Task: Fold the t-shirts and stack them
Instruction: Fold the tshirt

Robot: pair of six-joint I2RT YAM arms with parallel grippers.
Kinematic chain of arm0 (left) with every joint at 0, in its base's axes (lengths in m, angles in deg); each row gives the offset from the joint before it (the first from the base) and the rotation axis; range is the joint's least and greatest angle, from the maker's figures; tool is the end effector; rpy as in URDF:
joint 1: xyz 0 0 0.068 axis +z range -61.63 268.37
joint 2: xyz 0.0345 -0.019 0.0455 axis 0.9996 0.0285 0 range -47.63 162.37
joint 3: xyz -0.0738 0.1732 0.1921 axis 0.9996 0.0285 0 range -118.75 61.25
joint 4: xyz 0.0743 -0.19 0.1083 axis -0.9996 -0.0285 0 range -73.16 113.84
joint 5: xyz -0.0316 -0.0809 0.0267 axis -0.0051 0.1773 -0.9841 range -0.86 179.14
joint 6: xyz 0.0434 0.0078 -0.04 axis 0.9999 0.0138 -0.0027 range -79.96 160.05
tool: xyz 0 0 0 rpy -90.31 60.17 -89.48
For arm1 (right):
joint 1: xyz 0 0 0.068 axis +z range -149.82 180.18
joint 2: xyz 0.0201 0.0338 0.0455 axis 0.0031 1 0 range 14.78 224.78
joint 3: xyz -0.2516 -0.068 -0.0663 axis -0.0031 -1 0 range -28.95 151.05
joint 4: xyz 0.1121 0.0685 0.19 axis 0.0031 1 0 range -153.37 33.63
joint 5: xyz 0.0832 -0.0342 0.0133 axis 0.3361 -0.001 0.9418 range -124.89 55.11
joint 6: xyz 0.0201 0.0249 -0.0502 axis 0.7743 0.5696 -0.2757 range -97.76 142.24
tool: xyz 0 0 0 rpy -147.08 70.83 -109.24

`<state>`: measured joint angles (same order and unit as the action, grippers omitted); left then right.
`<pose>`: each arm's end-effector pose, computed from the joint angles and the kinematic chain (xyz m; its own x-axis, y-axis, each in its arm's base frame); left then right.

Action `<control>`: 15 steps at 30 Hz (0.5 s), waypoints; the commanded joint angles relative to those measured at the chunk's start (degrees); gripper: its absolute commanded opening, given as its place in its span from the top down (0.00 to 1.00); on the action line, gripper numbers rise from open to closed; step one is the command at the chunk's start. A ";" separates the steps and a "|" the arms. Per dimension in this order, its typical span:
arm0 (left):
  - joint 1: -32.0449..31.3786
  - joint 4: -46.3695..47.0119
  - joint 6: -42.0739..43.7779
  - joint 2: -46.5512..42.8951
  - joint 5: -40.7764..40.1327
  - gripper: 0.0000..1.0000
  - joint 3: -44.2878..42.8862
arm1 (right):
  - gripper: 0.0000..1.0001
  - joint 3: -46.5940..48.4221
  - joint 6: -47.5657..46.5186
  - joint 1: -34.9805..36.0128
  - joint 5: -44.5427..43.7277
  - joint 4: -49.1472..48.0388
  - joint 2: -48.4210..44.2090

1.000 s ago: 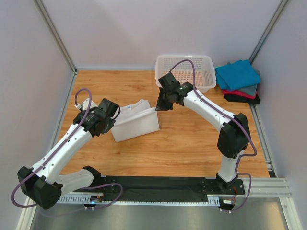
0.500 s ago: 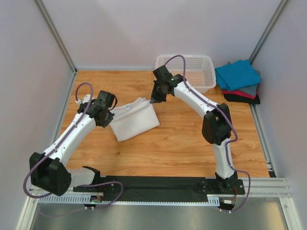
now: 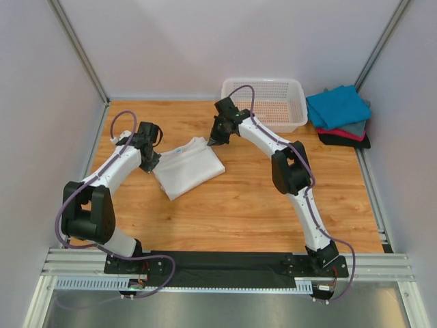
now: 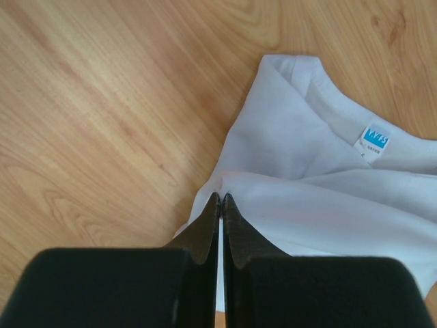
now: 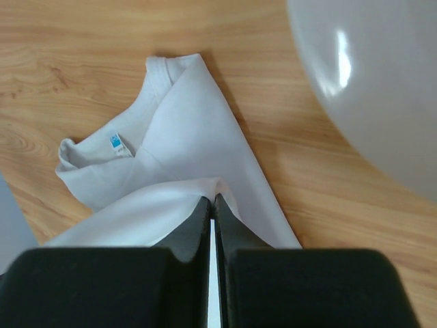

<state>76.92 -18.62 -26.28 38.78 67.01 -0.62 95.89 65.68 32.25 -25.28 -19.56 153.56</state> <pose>0.2642 -0.0367 0.2342 -0.3984 -0.7849 -0.4745 -0.8104 0.5436 -0.2187 0.4184 0.2708 0.1929 -0.9322 0.2160 -0.2904 0.0579 0.8811 0.4693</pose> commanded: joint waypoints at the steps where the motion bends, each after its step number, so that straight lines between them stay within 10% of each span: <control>1: 2.12 3.43 3.04 1.64 -1.86 1.00 -3.52 | 1.00 3.92 -0.81 -1.31 1.29 -8.81 1.05; 9: 4.15 5.63 3.48 6.05 -2.48 1.00 -5.72 | 0.97 4.98 -1.08 -1.31 4.63 -19.19 3.51; 12: 5.20 8.00 3.92 7.19 -1.95 1.00 -5.10 | 0.67 5.94 -1.25 -1.31 4.37 -22.18 4.57; 15: 6.16 8.27 5.24 8.16 -0.90 0.70 -6.16 | 0.35 8.48 -2.13 -1.31 5.85 -21.58 6.15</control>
<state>81.82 -12.30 -22.65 46.15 66.62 -4.81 100.19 65.33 31.40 -21.02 -37.19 158.15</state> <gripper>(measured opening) 0.250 0.574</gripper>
